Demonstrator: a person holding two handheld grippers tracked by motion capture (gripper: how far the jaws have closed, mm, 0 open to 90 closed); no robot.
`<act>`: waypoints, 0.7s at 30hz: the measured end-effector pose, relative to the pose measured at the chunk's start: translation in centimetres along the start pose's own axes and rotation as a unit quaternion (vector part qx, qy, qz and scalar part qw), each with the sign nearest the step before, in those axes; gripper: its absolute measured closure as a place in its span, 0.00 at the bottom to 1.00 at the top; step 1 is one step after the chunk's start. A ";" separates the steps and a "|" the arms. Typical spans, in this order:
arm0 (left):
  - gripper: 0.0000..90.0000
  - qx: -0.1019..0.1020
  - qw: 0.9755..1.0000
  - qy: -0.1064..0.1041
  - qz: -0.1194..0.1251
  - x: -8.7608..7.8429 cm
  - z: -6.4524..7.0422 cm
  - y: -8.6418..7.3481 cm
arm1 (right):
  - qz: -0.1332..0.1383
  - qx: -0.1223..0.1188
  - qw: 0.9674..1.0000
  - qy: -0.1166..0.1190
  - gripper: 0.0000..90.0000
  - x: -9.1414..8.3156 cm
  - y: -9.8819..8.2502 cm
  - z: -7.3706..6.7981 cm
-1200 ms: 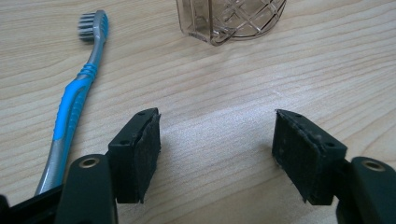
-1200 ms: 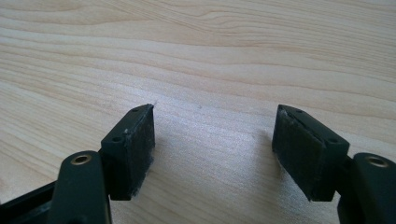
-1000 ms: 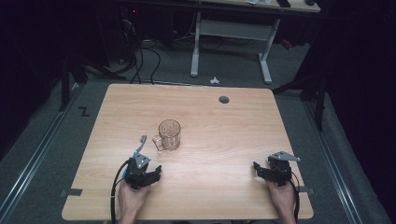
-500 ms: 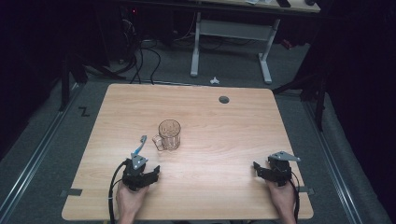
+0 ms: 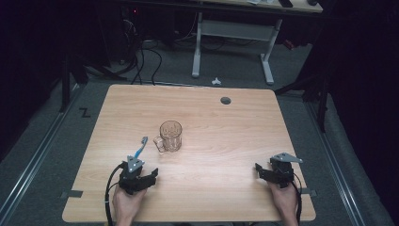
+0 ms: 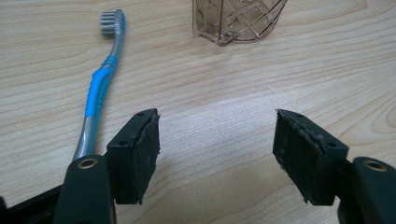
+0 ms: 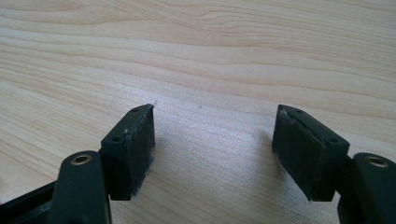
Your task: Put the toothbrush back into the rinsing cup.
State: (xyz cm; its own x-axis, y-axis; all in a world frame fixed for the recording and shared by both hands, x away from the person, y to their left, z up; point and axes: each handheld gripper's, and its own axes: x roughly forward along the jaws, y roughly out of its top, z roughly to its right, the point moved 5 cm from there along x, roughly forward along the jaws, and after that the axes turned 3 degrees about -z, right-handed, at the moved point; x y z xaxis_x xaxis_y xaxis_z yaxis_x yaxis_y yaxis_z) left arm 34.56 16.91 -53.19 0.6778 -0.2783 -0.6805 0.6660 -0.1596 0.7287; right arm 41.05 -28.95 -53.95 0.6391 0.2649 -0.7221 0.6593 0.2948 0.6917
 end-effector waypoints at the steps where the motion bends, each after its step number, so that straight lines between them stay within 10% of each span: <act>1: 0.36 -0.001 1.000 0.000 0.000 -0.1 -0.1 0.0 | 0.000 0.000 1.000 0.000 0.34 0.0 0.0 0.0; 21: 0.37 -0.003 1.000 0.008 -0.004 -2.4 -1.7 0.0 | 0.000 0.000 1.000 0.000 0.34 0.0 0.0 0.0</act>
State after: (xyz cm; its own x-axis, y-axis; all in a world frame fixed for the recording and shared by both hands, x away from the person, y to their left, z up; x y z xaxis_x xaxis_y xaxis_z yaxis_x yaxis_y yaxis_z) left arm 33.47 19.17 -51.63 0.6767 -0.2623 -0.6880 0.6738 -0.1561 0.7222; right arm 41.04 -28.96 -53.95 0.6391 0.2651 -0.7220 0.6594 0.2943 0.6918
